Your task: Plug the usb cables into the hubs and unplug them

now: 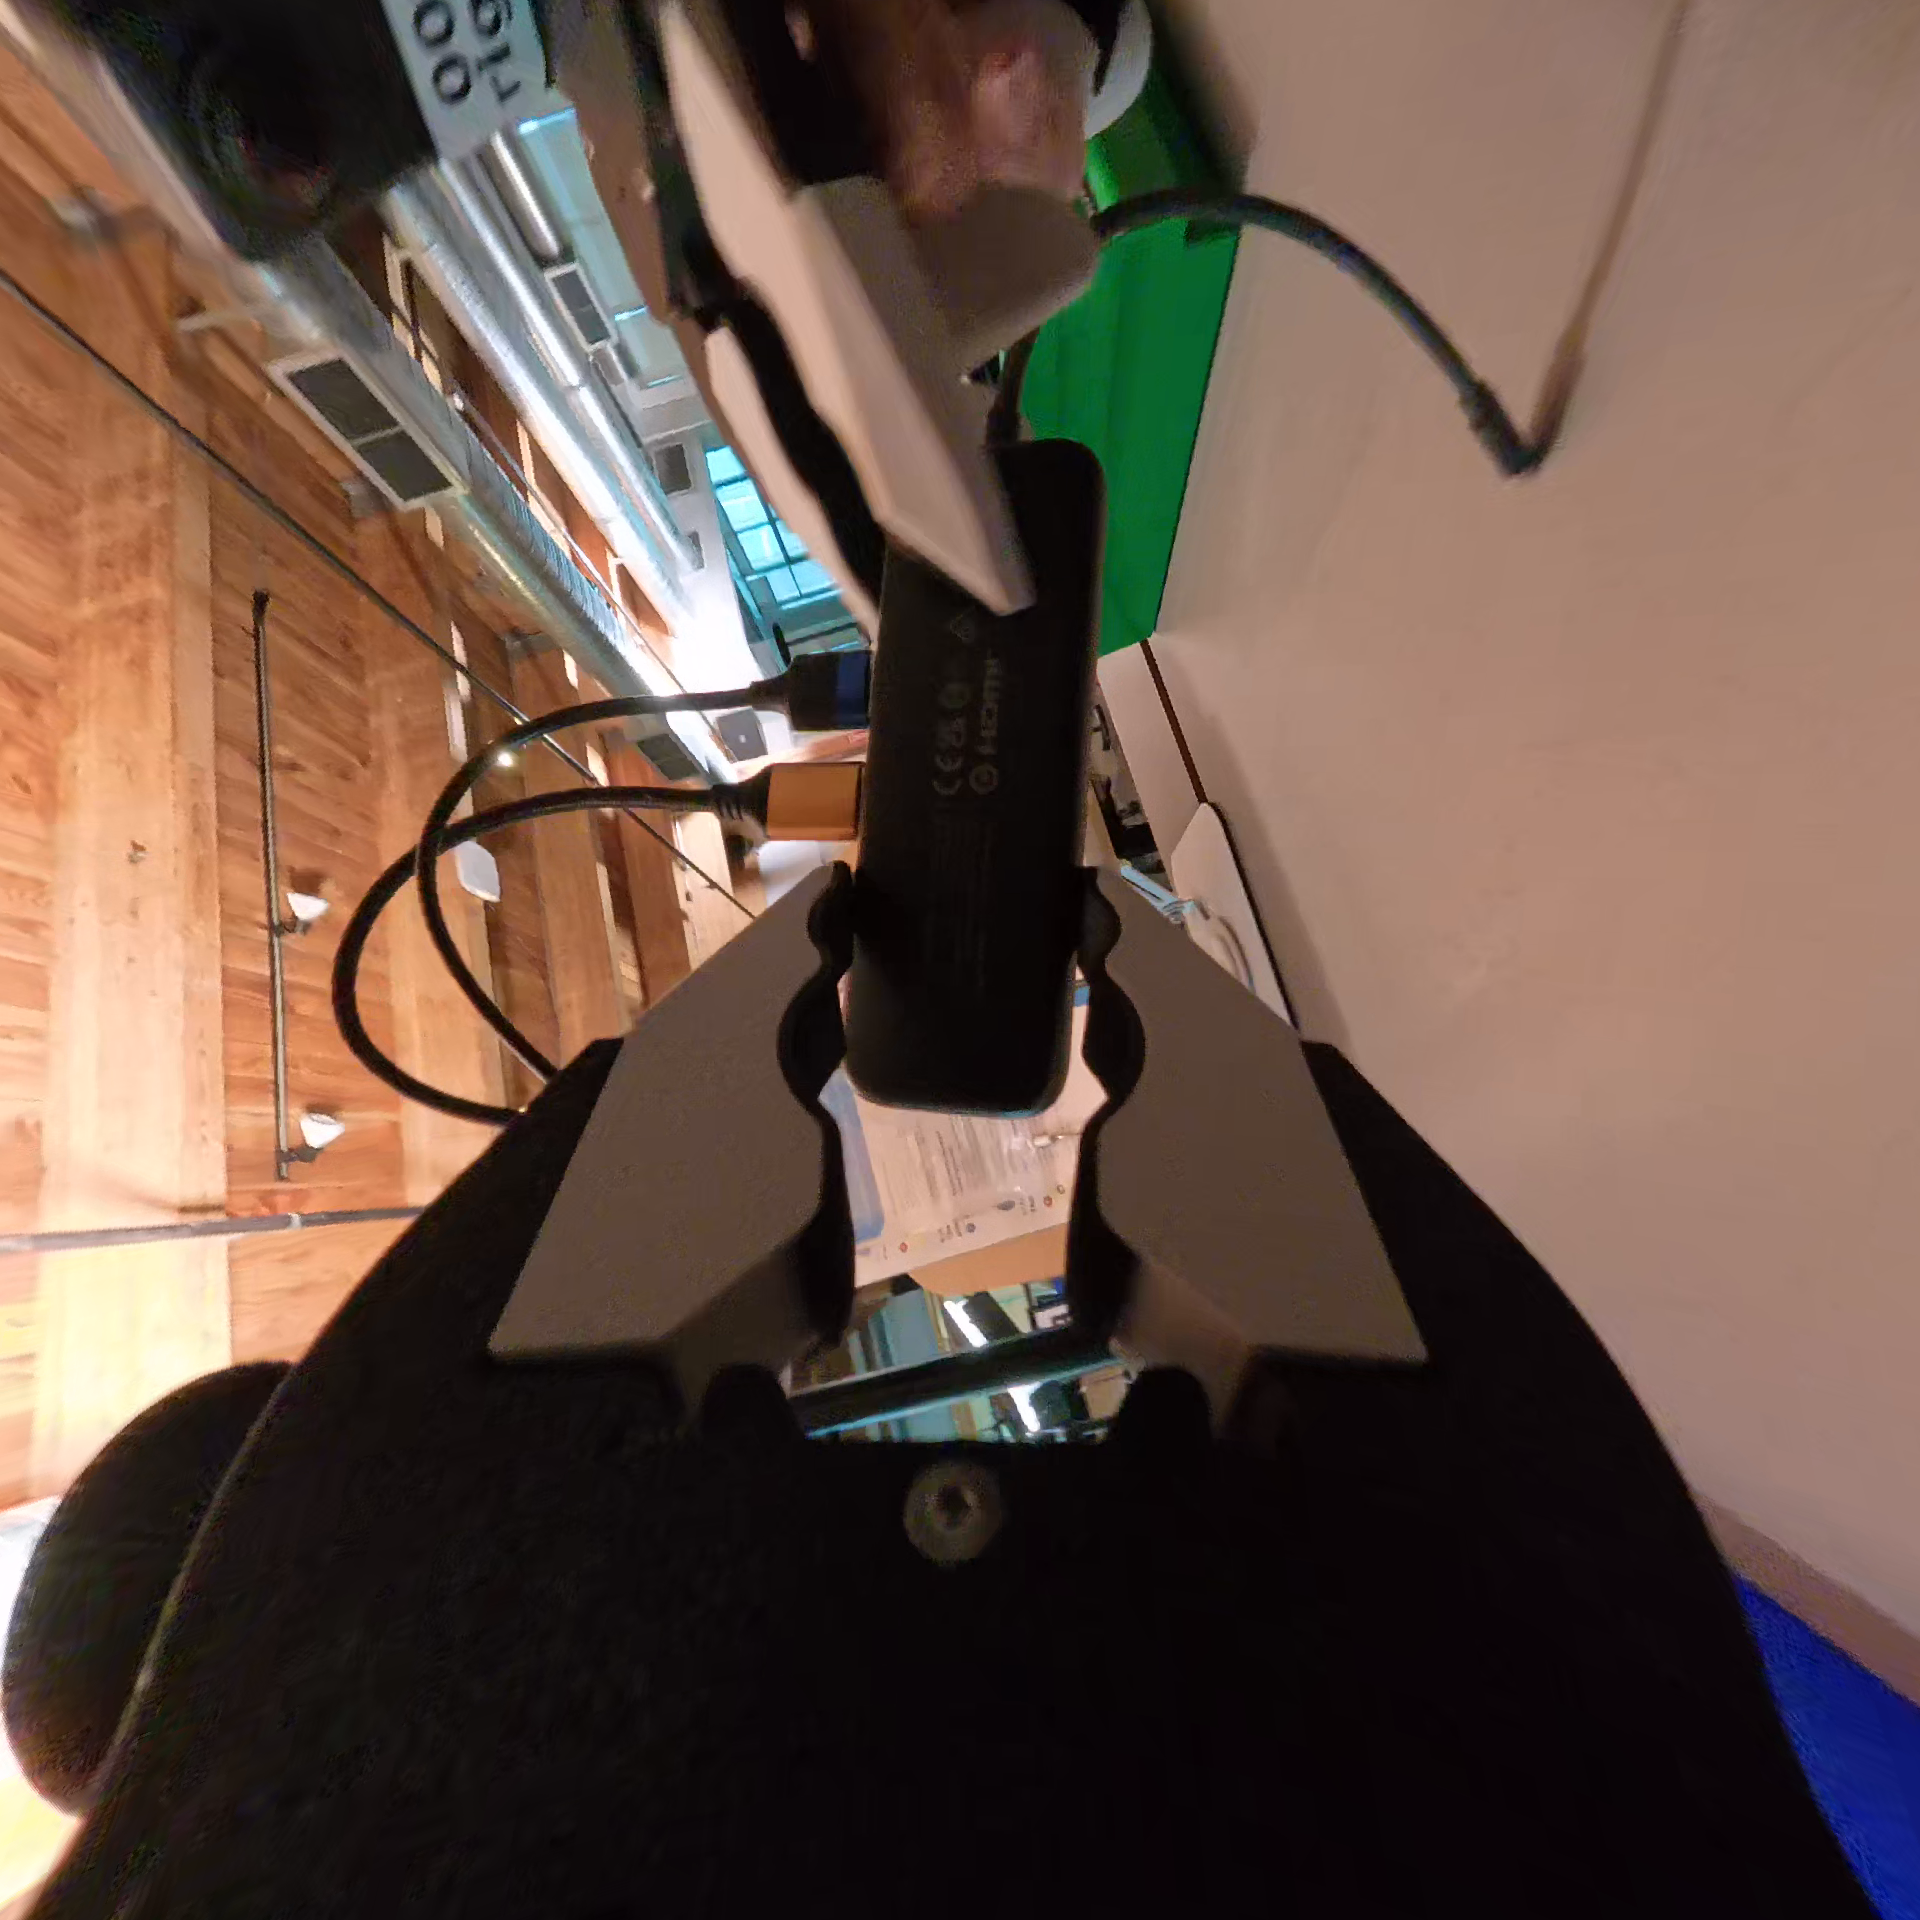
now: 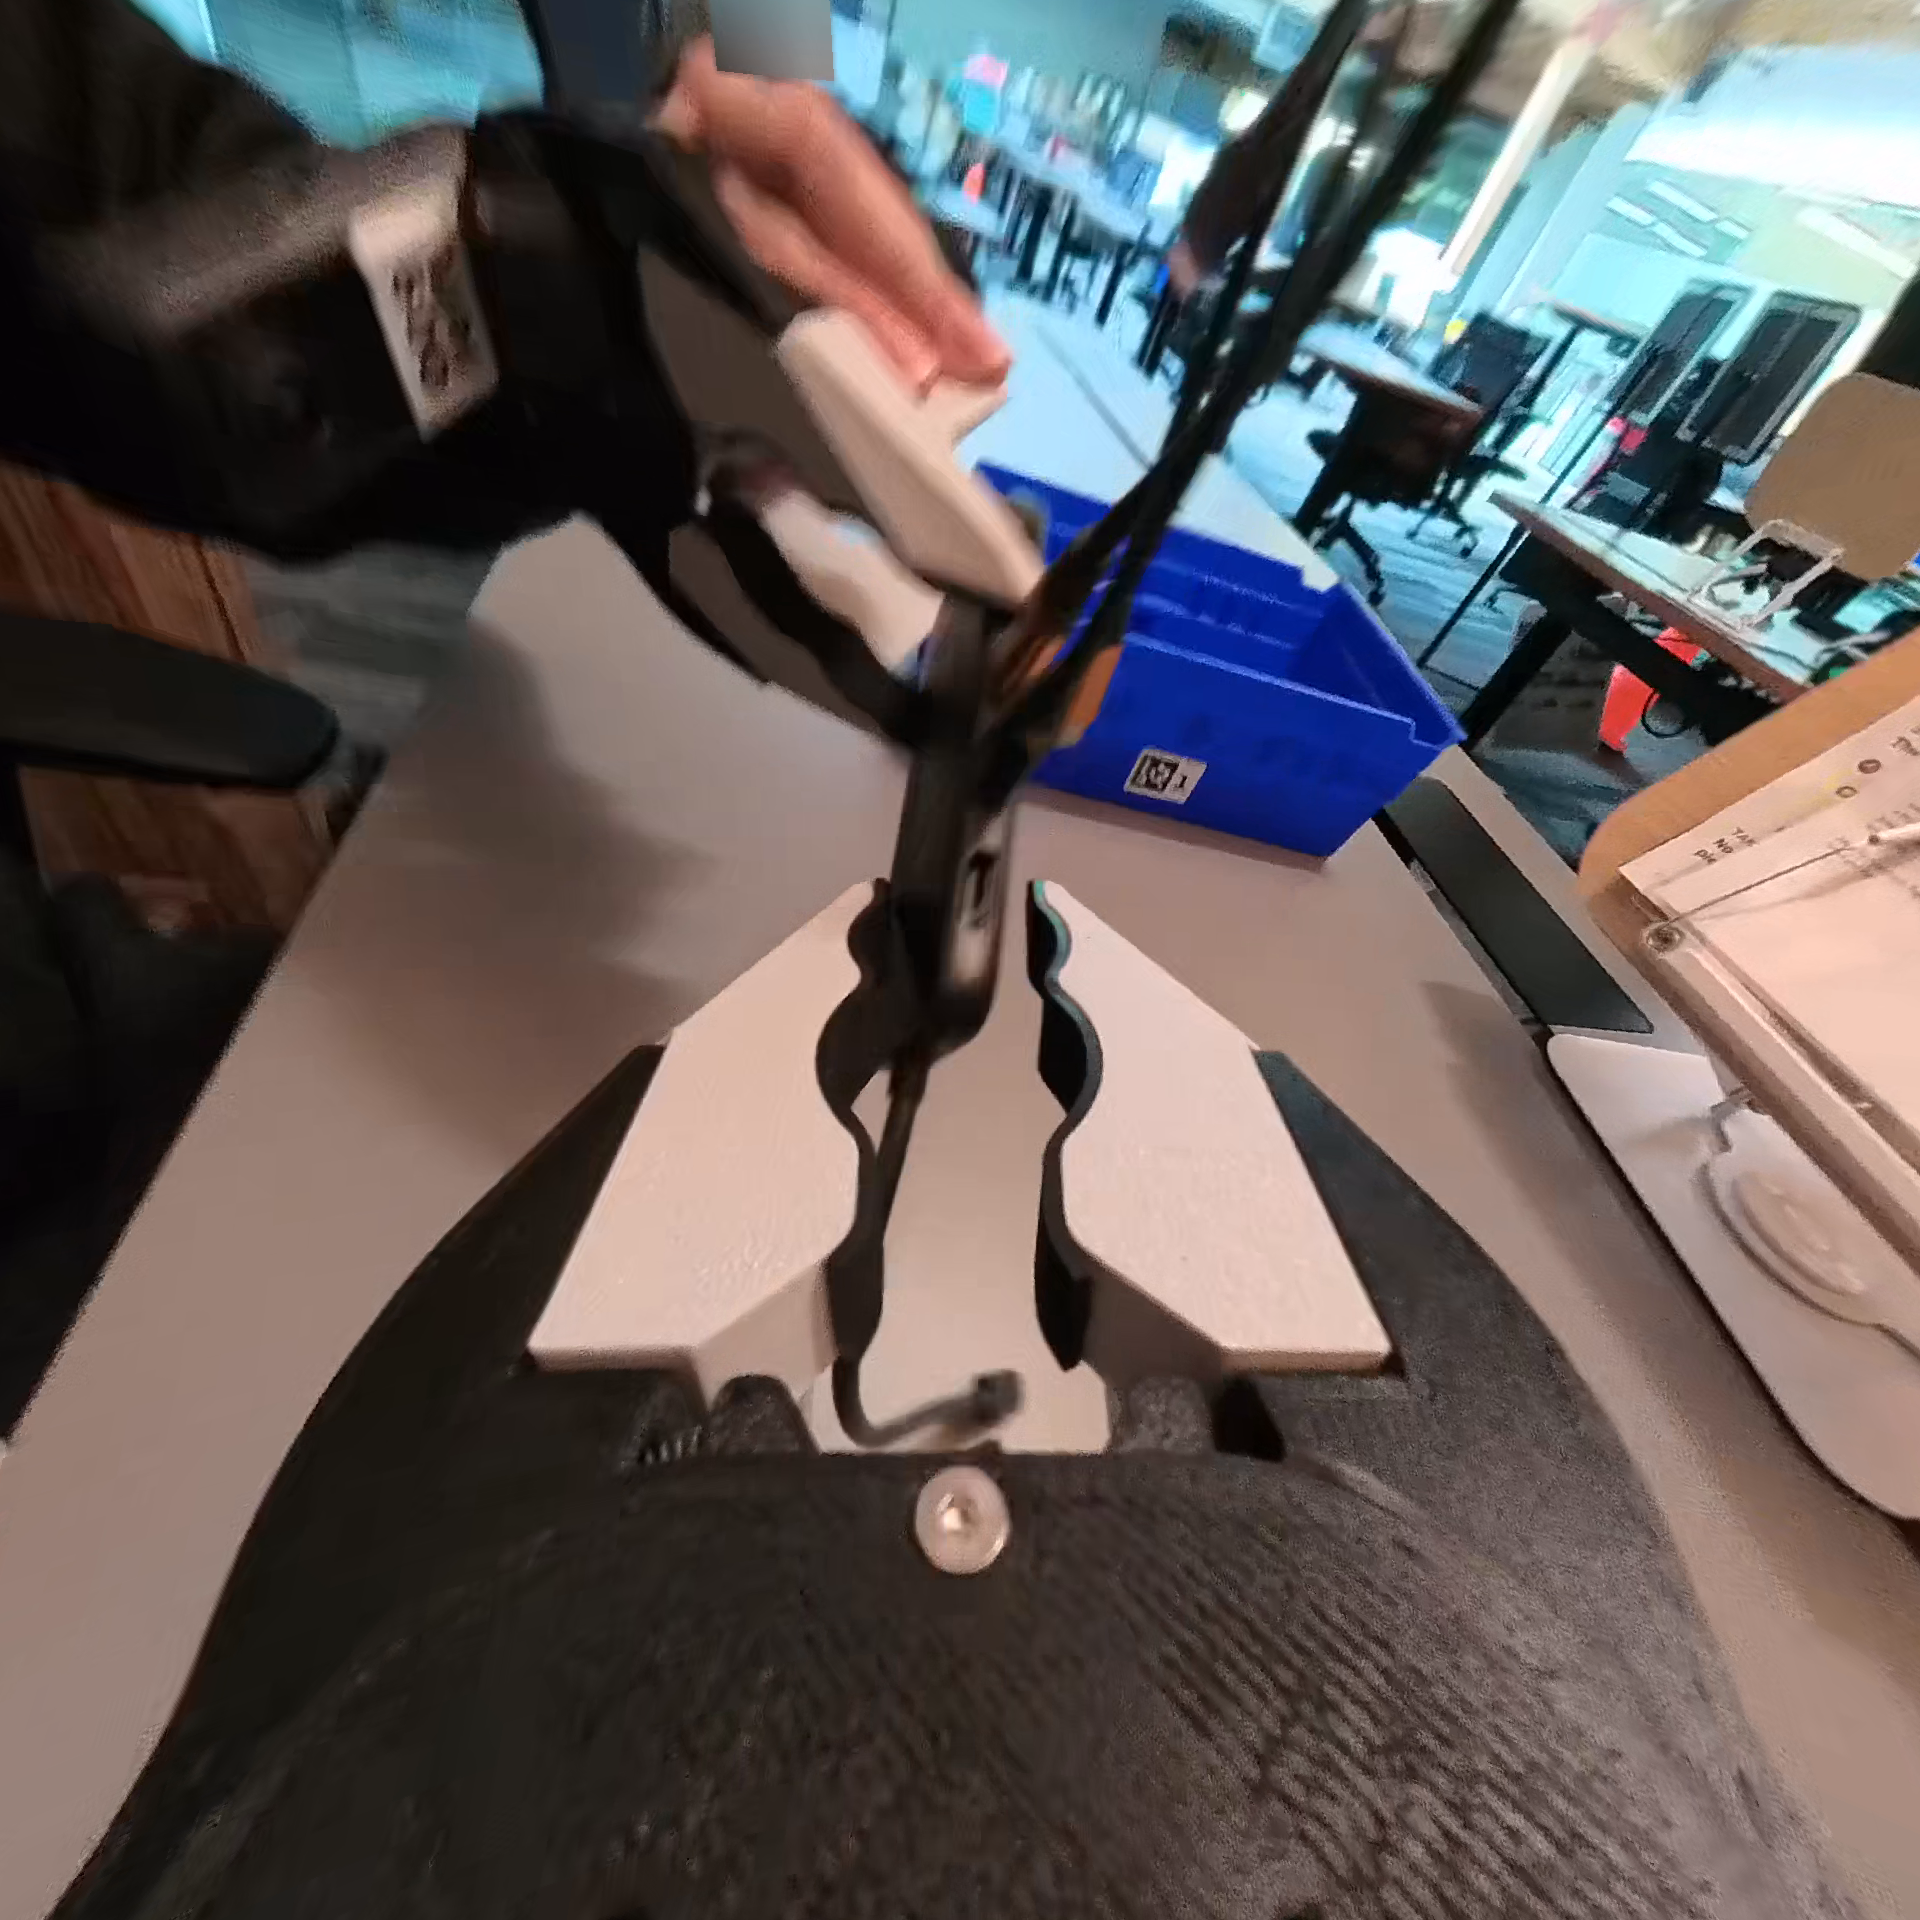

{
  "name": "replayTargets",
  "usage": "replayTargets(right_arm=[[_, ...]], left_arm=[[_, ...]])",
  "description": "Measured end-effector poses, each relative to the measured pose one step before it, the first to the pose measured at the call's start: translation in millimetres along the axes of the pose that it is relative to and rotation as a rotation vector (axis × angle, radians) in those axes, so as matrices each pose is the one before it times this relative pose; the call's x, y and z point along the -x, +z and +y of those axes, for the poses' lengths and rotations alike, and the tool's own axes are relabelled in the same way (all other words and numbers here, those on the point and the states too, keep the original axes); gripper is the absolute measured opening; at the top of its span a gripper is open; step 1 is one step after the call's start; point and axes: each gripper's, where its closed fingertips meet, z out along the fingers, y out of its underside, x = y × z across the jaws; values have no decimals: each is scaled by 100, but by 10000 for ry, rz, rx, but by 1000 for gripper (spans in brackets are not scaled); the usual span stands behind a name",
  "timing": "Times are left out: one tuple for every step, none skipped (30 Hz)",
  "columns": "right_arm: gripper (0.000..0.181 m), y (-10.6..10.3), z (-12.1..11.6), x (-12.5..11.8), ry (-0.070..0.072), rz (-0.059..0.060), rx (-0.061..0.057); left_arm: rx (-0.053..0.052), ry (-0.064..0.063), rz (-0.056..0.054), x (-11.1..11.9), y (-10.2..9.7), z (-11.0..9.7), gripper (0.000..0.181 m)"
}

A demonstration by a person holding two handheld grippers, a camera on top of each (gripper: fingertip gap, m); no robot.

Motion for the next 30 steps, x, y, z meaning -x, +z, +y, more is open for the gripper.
replayTargets(right_arm=[[30,-144,-484,-95,481,-71,-389],[12,-106,-114,317,246,-385,-120],[12,57,321,-45,222,-125,166],[11,95,367,-136,115,-45,214],[11,81,294,-59,35,-64,130],[11,66,118,-88,148,-21,-12],[13,108,8,-183,-47,164,-89],[19,196,391,-92,-274,213,132],[21,278,663,133,-244,75,368],[16,248,283,215,-158,11,181],[15,80,-247,365,-170,-122,-126],[15,-51,-342,-47,17,62,-175],[14,-93,-192,-35,-19,-2,-88],[14,-69,-206,-35,-62,20,-124],[15,-50,-424,-340,-11,264,-258],[20,-93,-945,-570,129,418,-572],[20,-111,-915,-68,304,-26,-471],[12,1,-261,353,323,-364,-17],[11,53,396,-159,84,-22,405],[11,50,435,-152,-232,40,373],[11,63,169,-84,-58,-2,128],[11,66,-81,-139,101,38,-120],[11,81,-15,-136,29,106,-114],[12,60,61,-75,-138,130,-42],[13,47,-25,57,-70,53,-49],[12,24,-98,153,24,-32,-65],[12,24,55,8,-2,35,40],[12,-3,72,16,-105,35,55],[12,0,110,43,43,-35,111],[12,-12,67,-5,-4,-16,112]], left_arm=[[-47,131,0,-209,71,-296,41],[58,42,-50,-129,113,-123,41],[166,213,-70,-209,160,159,41],[75,182,-108,-243,125,54,41],[72,-35,-86,-248,96,30,41],[68,-171,-122,-107,47,51,41],[90,-218,-225,192,5,138,41],[103,-198,-171,278,-25,178,41],[28,-25,-56,159,-10,56,41],[12,164,10,18,-3,19,41],[44,208,-204,266,-35,98,41],[-104,51,-193,306,-96,-1,41],[-146,-8,-80,182,-81,-57,41],[4,49,-78,173,8,82,41],[73,68,-56,144,67,168,41],[-66,53,108,-113,69,-30,41],[-65,115,-13,-33,55,-72,41],[47,133,-101,31,43,39,41],[27,28,73,-280,53,-12,41],[115,-33,8,-286,65,17,41],[167,14,-154,-102,58,119,41],[174,-76,-148,9,32,203,41],[139,-200,-55,29,9,200,41],[55,-222,-75,142,-32,90,41],[2,-82,-70,126,-52,11,41],[17,38,-24,19,-31,29,41],[21,27,8,-40,-8,9,41],[-5,1,-16,-44,-3,-26,41],[-45,-15,-34,-57,-10,-44,41],[-47,-127,-43,-37,3,9,41]])
